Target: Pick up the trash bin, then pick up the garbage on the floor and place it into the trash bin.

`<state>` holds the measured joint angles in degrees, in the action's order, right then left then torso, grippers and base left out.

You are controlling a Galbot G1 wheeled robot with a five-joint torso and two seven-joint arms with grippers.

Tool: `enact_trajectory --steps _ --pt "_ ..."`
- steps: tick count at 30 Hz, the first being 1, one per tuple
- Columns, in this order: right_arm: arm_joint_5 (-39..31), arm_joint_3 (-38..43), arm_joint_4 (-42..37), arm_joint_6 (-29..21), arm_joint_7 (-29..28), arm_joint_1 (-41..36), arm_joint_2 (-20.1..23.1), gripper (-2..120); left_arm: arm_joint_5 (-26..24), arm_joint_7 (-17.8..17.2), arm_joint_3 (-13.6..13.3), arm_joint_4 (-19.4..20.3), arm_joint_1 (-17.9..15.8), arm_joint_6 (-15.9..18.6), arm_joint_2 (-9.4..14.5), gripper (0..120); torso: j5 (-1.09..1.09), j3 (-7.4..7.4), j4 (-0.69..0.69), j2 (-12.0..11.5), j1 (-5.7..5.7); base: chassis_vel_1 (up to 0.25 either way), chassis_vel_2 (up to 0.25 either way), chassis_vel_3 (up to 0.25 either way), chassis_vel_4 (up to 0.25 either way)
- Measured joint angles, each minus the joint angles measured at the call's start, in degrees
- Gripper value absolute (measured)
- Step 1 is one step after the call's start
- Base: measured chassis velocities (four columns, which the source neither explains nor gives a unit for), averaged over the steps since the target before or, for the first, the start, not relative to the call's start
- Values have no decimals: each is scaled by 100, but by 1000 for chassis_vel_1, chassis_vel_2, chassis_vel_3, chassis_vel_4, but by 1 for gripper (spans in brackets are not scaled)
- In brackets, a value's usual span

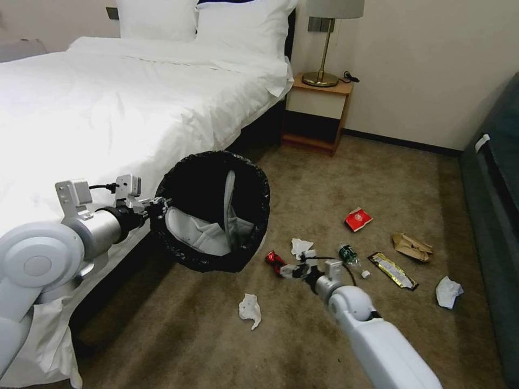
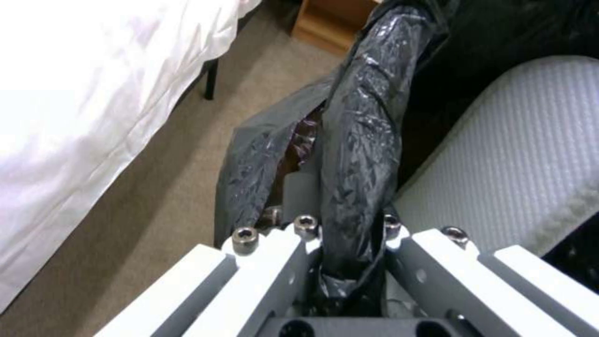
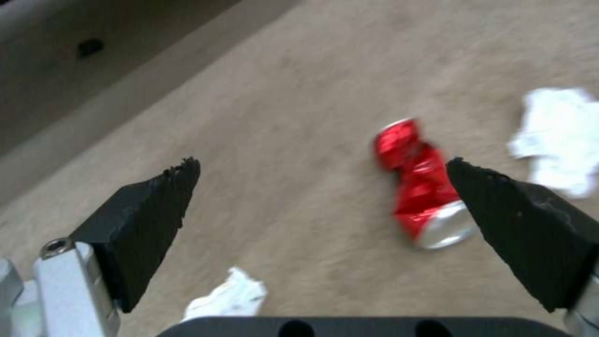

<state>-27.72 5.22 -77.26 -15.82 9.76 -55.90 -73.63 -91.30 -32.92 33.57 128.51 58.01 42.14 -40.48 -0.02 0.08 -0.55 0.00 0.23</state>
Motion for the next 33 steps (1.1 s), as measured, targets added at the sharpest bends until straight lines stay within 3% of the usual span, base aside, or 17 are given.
enact_trajectory --steps 13,16,22,33 --pt "703 -429 1034 321 92 126 -589 100 -6 11 -58 -3 -113 -1 -109 1 1 0 0 0 0 0 0 0 0" --pt "1178 -370 1755 488 95 253 -981 100 -32 52 -87 14 -170 -1 -112 1 1 0 0 0 0 0 0 0 0" --pt "1549 -408 2400 682 85 367 -1370 100 -47 68 -136 19 -217 -1 -81 1 0 0 0 0 0 0 0 0 0" --pt "1758 -535 2898 808 48 506 -1720 100 -36 81 -267 -3 -329 -1 -151 1 1 0 -1 0 0 0 0 0 0"
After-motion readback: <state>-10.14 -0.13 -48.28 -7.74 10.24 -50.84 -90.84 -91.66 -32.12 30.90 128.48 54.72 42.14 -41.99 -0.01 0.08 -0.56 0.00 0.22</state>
